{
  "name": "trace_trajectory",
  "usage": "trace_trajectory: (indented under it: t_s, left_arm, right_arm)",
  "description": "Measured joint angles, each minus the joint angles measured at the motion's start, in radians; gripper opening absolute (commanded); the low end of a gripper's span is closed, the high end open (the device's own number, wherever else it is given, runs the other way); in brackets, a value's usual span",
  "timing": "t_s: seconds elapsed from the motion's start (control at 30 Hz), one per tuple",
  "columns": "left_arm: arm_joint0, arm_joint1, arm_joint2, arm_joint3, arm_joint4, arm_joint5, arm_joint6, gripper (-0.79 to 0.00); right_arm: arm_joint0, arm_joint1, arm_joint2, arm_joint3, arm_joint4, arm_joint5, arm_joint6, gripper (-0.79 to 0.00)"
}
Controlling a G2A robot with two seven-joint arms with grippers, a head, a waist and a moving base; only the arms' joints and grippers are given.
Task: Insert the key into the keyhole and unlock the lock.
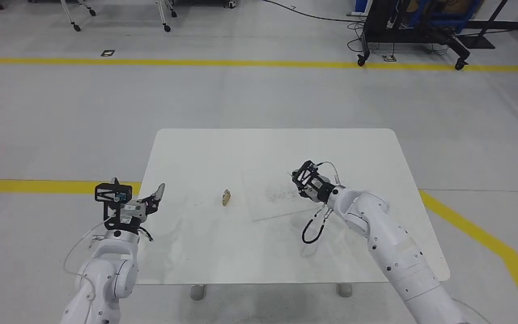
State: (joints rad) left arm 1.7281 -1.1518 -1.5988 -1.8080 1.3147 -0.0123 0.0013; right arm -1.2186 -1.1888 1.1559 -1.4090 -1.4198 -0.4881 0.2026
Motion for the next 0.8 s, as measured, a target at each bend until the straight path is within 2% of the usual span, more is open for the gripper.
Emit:
trace_trajectory:
  t_s: [0.1, 0.2, 0.27, 0.37, 0.47, 0.57, 0.73, 0.8]
  left_arm:
    - [-0.010, -0.005, -0.015, -0.023, -0.139, -0.049, 0.001, 0.000]
    - [-0.036, -0.008, -0.016, -0.044, -0.377, -0.168, -0.093, 0.000]
    - [-0.065, -0.008, -0.011, -0.051, -0.596, -0.271, -0.195, 0.000]
    - [-0.127, -0.008, 0.038, -0.030, -0.863, -0.368, -0.369, 0.000]
    - [-0.213, -0.007, 0.103, 0.034, -1.075, -0.398, -0.555, 0.000]
    - [-0.268, -0.004, 0.116, 0.068, -1.146, -0.373, -0.671, 0.000]
    - [-0.257, -0.006, 0.118, 0.067, -1.144, -0.375, -0.643, 0.000]
    - [-0.242, -0.011, 0.140, 0.087, -1.215, -0.389, -0.623, 0.000]
  right_arm:
    - [-0.022, 0.001, 0.009, 0.011, 0.055, -0.036, -0.032, -0.785]
    - [-0.034, 0.006, 0.038, 0.034, 0.204, -0.190, -0.126, -0.785]
    - [-0.025, 0.008, 0.046, 0.068, 0.292, -0.310, -0.168, -0.785]
    - [-0.002, 0.006, 0.034, 0.120, 0.385, -0.422, -0.198, -0.785]
    - [0.026, 0.001, 0.019, 0.176, 0.468, -0.488, -0.214, -0.785]
    - [0.044, 0.001, 0.029, 0.214, 0.487, -0.459, -0.205, -0.785]
    - [0.044, 0.001, 0.029, 0.212, 0.484, -0.455, -0.204, -0.785]
    - [0.043, 0.001, 0.029, 0.212, 0.484, -0.455, -0.204, -0.785]
